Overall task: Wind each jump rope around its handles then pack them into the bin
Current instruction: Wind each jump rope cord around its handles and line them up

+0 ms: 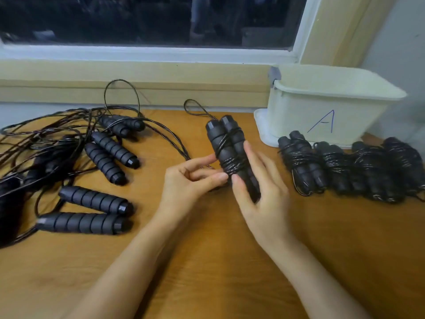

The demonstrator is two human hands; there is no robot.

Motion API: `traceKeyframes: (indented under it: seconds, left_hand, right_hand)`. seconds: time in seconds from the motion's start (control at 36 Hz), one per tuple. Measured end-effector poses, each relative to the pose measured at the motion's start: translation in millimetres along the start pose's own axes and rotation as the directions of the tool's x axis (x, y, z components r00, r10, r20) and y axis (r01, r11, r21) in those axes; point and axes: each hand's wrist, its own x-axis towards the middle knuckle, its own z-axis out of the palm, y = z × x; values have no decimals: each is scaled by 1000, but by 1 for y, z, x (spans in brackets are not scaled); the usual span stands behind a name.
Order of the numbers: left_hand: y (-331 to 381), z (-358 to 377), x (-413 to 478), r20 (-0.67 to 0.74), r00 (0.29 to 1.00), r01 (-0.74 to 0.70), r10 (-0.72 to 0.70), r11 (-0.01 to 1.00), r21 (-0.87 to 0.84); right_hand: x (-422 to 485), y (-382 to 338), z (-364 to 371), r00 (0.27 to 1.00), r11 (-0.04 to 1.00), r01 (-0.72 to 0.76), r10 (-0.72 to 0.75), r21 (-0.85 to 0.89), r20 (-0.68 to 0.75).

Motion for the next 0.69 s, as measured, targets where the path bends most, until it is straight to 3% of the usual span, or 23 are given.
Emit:
traceKeyframes:
  seconds: [0.11,0.33,0.47,0.69]
  left_hand:
    - [-4,-1,-1,-38,999,10,-10,1000,6]
    - [-5,4,-6,-2,1000,-4,4,1000,27]
    - [-7,-4,-5,125,992,-18,-2,988,156]
    - [-27,-7,-1,303,952,-147,45,936,320]
  right_hand:
    - [-2,5,3,996,950,70,-48,-304,79]
    - [-3,1,-2,979,837,194,-200,-512,44]
    - [-5,6,0,973,809,222,-220,-545,71]
    - [-3,12,-9,987,867,158,-145,-472,63]
